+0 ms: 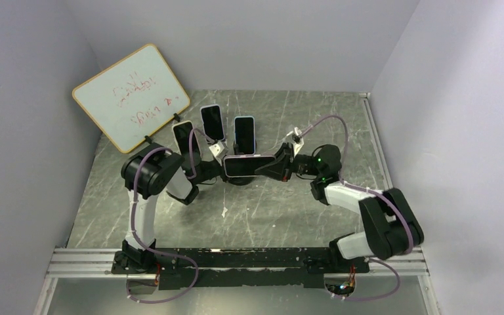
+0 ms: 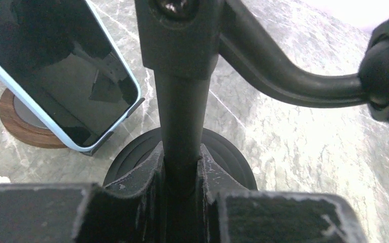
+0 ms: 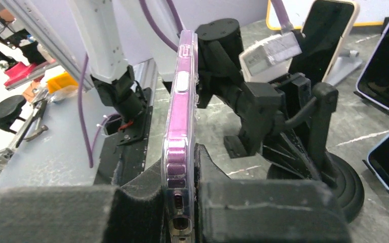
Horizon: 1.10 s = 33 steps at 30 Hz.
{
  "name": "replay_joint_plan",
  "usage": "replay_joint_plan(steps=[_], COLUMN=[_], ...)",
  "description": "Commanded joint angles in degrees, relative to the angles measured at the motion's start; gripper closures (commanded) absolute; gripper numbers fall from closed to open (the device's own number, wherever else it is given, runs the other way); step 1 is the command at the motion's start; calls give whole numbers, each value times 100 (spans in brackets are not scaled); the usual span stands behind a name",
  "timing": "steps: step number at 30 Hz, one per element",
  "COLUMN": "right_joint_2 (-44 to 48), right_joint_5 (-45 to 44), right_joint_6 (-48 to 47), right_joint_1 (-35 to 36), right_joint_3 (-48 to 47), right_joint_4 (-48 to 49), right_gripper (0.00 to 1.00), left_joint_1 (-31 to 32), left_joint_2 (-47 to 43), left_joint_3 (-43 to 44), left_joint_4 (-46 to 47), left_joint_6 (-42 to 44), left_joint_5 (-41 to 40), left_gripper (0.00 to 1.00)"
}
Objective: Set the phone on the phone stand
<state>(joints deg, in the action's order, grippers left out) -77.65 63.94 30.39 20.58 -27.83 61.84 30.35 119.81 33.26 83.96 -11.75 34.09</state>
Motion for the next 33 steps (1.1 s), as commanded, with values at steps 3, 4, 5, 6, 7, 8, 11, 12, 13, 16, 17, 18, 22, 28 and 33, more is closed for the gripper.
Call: replay_joint_plan(steps=[3, 4, 5, 6, 7, 8, 11, 12, 13, 16, 17, 18, 22, 28, 33], right_joint_2=[-1070, -1272, -1462, -1689, -1849, -1959, -2131, -2139, -2134, -2089, -2087, -2104, -2289, -2134, -2029], right_joint_5=[-350, -421, -504, -557, -574, -601, -772, -847, -951, -1239, -1330, -1416, -1721, -2072, -2362], right_joint_6=[732, 921, 1123, 1309, 1353, 1291, 1038, 952, 863, 533, 427, 332, -25, -420, -1249], right_joint_1=[8, 0, -1, -4, -3, 18, 55, 53, 58, 60, 68, 85, 169, 308, 455], right_joint_3=[101, 102, 99, 60, -29, -89, -90, -47, 23, 289, 381, 463, 664, 579, 592], right_joint_4=[3069, 3471, 3924, 4197, 4230, 4235, 4231, 4235, 4232, 4235, 4231, 4235, 4232, 4237, 4233], right_gripper=[100, 100, 100, 100, 100, 100, 100, 100, 100, 100, 100, 100, 100, 100, 100], left_joint_1=[23, 22, 21, 21, 23, 24, 19, 23, 23, 24, 19, 17, 15, 11, 15], left_joint_2=[145, 133, 125, 134, 153, 182, 269, 288, 295, 331, 351, 381, 627, 683, 790], left_joint_3=[93, 115, 134, 156, 167, 157, 152, 169, 184, 250, 271, 291, 342, 436, 555], left_joint_4=[-108, -161, -227, -282, -321, -289, -125, -140, -148, -184, -195, -140, 416, 338, 346], left_joint_6=[17, 35, 54, 64, 74, 48, -78, -85, -101, -166, -204, -270, -786, -915, -1137], left_joint_5=[786, 853, 933, 986, 1009, 1027, 1109, 1137, 1164, 1249, 1295, 1359, 1687, 1868, 2082], left_gripper=[95, 95, 95, 95, 95, 95, 95, 95, 95, 95, 95, 95, 95, 95, 95])
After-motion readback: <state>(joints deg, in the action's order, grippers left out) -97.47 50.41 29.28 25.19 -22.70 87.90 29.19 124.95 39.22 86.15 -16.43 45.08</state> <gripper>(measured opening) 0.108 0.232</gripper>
